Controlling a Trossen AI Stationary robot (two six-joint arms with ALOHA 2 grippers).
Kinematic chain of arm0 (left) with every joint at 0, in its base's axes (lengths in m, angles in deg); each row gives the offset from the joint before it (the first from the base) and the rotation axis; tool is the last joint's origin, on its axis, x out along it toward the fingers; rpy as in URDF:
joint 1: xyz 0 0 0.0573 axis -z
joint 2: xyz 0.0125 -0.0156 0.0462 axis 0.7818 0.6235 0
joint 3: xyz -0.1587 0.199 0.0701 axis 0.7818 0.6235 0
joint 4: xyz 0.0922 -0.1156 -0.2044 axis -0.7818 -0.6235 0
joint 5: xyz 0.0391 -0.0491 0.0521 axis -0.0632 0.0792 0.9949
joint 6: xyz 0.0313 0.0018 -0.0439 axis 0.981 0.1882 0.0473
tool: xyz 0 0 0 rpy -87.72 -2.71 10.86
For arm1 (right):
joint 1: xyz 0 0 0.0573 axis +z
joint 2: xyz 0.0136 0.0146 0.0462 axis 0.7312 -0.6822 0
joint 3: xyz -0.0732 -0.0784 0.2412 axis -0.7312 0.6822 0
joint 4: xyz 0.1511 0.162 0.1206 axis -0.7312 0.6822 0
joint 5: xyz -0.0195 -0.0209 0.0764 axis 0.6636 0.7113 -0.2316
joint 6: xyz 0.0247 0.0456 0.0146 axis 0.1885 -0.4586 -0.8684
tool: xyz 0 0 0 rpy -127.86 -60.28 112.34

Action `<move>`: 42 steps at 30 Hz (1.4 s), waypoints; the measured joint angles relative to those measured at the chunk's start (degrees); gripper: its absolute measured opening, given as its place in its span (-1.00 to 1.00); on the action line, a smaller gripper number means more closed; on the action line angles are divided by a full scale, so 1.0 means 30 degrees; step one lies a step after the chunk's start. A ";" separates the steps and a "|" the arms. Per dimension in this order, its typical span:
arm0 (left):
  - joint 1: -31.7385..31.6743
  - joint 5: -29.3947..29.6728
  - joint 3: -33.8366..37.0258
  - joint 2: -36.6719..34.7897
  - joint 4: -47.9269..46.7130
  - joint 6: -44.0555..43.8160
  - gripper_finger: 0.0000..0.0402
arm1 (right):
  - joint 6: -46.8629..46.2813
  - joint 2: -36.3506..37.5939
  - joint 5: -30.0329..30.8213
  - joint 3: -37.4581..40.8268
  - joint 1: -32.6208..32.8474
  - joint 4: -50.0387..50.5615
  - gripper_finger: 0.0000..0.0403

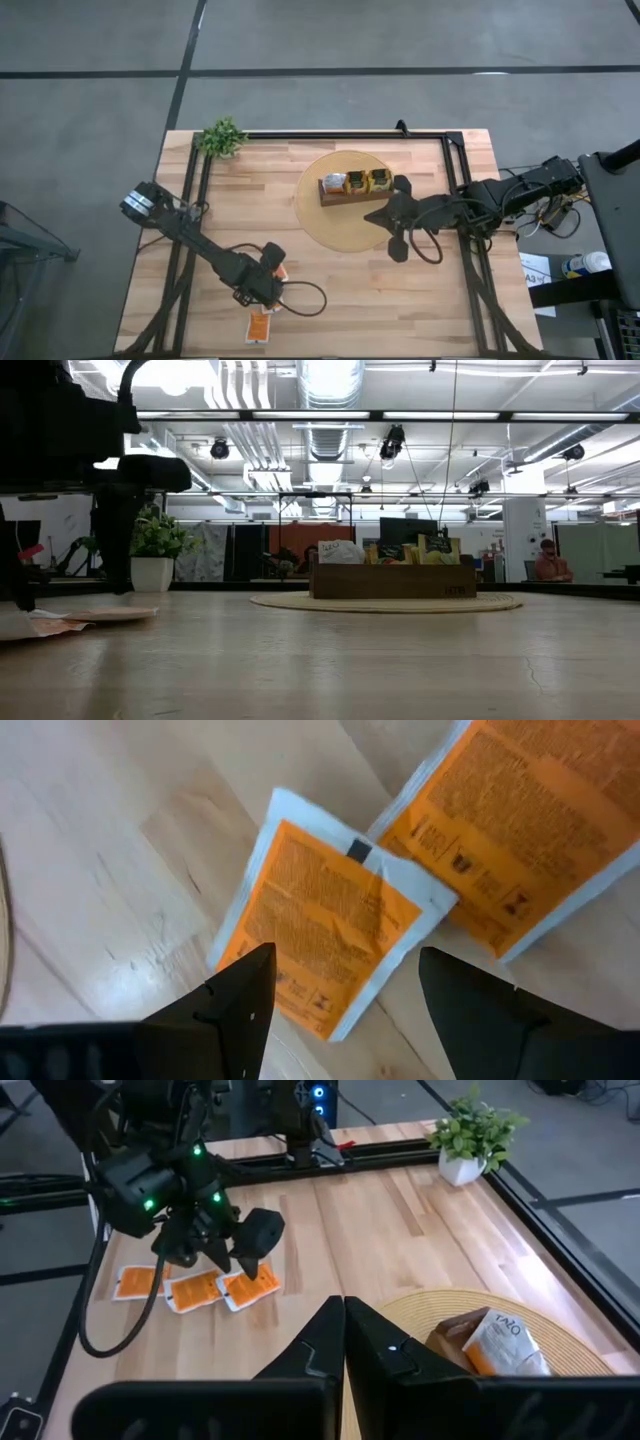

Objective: Pick & Place Tea
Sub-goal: Put the top white tea bag into the left section of the wooden organizer

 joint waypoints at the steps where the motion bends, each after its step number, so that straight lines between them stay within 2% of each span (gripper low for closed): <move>1: 0.0000 -0.0071 -0.0005 -0.0010 0.0131 0.0150 0.19 | -0.0011 0.0000 0.0000 0.0000 0.0000 0.0000 -0.96; 11: -0.0035 -0.1096 -0.0002 -0.0037 0.1568 0.2268 0.19 | -0.0362 -0.0007 0.0329 0.0000 0.0000 -0.0044 -0.96; 17: -0.0058 -0.1169 0.0506 0.0197 0.2024 0.2561 0.18 | -0.0456 -0.0007 0.0493 0.0000 0.0000 -0.0048 -0.96; 24: -0.0174 0.0160 0.0863 0.0185 0.2466 0.2574 0.07 | -0.0521 -0.0008 0.0494 0.0002 0.0000 -0.0085 -0.96; 30: -0.0385 -0.0164 0.0896 0.0219 0.2506 0.2574 -0.23 | -0.0522 -0.0015 0.0495 0.0000 0.0000 -0.0102 -0.96; 38: -0.0415 -0.0642 0.0858 0.0272 0.2455 0.2572 -0.93 | -0.0522 -0.0015 0.0495 0.0007 0.0000 -0.0117 -0.96; 42: -0.0494 -0.0347 0.0471 0.0313 0.2410 0.2418 -0.99 | -0.0522 -0.0015 0.0489 0.0007 0.0000 -0.0131 -0.96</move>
